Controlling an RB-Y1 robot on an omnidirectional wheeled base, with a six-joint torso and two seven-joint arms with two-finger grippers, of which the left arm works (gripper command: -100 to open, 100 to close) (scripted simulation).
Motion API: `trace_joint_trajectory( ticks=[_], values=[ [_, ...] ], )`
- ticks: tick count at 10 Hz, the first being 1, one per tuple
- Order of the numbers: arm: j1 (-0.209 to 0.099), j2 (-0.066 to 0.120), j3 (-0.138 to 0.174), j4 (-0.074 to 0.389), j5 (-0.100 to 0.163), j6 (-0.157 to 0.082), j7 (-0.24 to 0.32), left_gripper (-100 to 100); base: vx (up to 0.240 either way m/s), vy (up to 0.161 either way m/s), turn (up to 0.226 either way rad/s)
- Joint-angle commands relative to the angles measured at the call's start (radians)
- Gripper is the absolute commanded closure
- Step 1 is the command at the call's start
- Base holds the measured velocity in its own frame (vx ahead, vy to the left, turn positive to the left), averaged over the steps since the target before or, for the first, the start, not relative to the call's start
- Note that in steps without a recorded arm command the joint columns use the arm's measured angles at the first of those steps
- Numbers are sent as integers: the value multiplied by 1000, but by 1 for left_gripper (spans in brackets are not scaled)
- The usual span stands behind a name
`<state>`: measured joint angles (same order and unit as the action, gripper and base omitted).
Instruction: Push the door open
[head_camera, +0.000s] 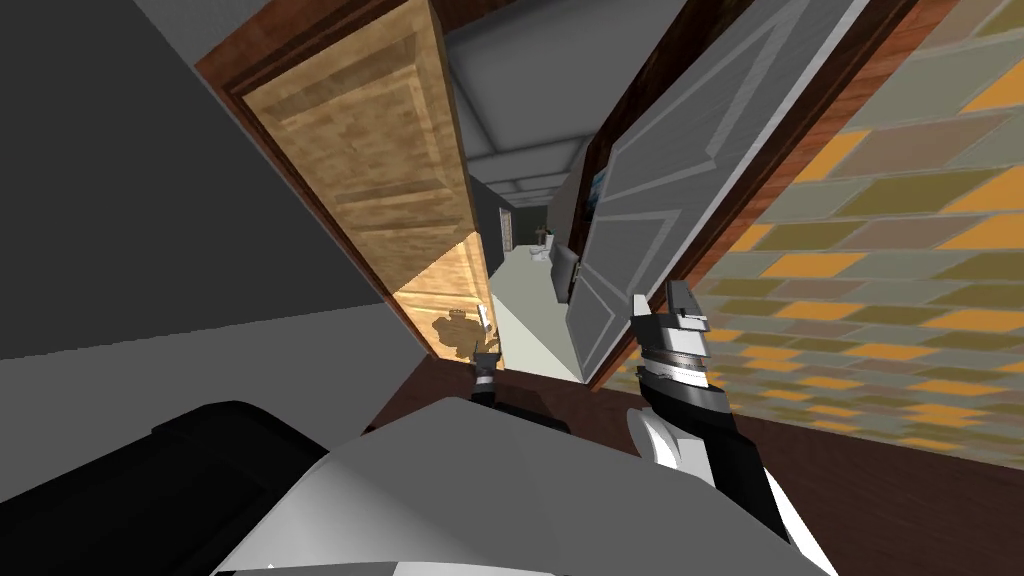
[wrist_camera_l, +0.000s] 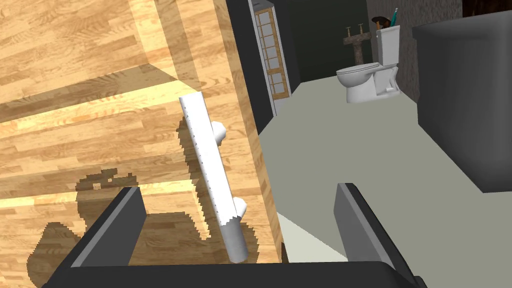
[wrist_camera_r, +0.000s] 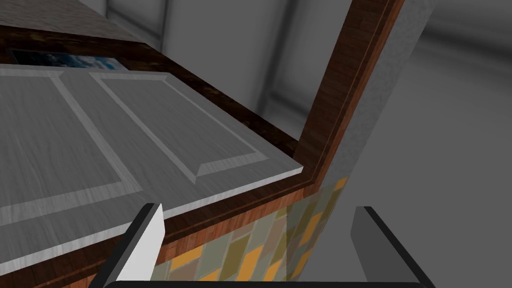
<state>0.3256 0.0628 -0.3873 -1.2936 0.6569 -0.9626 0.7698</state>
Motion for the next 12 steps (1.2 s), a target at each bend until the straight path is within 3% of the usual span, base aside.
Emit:
trace_joint_trajectory(
  ticks=[1,12],
  values=[
    [-8,-3,-8,31,17,-9,19,-100,16,177,-202],
    [-46,-70,-77,226,125,-66,127,-100,5,181,-190]
  ],
)
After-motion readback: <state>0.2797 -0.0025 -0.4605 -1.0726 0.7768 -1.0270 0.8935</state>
